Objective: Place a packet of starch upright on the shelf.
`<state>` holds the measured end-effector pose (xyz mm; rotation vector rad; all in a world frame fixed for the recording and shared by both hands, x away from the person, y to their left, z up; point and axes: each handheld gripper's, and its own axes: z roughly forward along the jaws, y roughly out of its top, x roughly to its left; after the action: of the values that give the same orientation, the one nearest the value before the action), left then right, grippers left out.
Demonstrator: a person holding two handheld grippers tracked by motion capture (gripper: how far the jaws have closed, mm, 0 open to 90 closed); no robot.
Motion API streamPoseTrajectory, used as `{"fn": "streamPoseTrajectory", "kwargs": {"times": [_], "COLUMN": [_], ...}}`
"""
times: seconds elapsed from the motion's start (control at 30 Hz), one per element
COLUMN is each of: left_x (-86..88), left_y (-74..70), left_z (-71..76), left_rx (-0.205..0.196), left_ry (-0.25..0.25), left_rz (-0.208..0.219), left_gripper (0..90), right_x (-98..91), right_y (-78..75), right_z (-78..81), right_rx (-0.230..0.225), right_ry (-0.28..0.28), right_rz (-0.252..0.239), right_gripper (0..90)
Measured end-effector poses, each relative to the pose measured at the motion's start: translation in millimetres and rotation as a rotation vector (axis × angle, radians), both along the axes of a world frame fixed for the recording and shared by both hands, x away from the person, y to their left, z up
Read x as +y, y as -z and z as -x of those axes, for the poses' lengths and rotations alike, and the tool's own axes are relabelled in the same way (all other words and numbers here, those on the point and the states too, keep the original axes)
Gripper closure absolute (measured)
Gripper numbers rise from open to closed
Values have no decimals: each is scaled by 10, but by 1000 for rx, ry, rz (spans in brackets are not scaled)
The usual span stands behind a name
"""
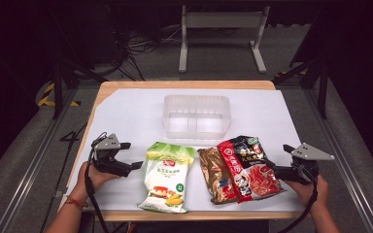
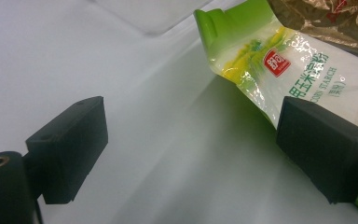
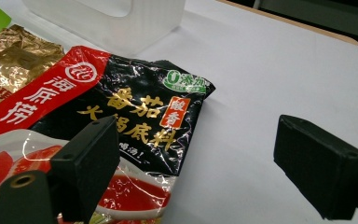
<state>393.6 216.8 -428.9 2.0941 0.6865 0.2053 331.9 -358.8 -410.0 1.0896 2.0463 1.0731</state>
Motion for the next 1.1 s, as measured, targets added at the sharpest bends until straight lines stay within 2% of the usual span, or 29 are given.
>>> {"fn": "streamPoseTrajectory", "kwargs": {"times": [0.17,0.27,0.33,0.43,0.47,0.53,0.6,0.63,0.67,0.73,0.8,0.83,0.87,0.9,0.97,1.03,1.1], "left_x": [3,7,1,-16,-41,-67,-97,-97,-151,-179,-281,-281,-316,-316,-374,-464,-539], "left_y": [12,-5,-17,-10,-5,-17,-32,-32,-18,-13,17,17,34,34,75,128,179], "left_z": [23,36,30,18,3,-3,-14,-14,-34,-42,-84,-84,-104,-104,-131,-153,-172], "left_rx": [15,0,23,39,64,72,86,86,111,117,150,150,181,181,216,227,247], "left_ry": [5,19,35,42,53,60,69,69,83,86,102,102,107,107,116,115,136], "left_rz": [8,4,40,52,73,89,136,136,144,129,115,115,133,133,136,83,58], "left_gripper": [98,98,99,98,99,98,103,109,113,102,102,99,100,100,101,101,107], "right_x": [2,36,69,71,58,42,35,35,45,52,68,69,68,68,65,61,63], "right_y": [-17,-24,-25,-19,-15,-15,-13,-13,-11,-12,-14,-13,-12,-12,-9,-6,-2], "right_z": [22,22,16,15,11,8,5,5,5,6,7,8,8,8,7,3,-2], "right_rx": [-8,-10,-9,-6,-4,-4,-4,-4,-1,-1,-1,0,2,2,6,6,11], "right_ry": [6,1,-5,-9,-6,-3,-2,-2,-5,-5,-10,-10,-11,-11,-9,-10,-11], "right_rz": [-7,8,17,20,18,10,6,6,10,14,17,20,19,19,18,18,17], "right_gripper": [151,152,152,151,151,152,152,152,152,152,152,152,152,152,151,151,151]}}
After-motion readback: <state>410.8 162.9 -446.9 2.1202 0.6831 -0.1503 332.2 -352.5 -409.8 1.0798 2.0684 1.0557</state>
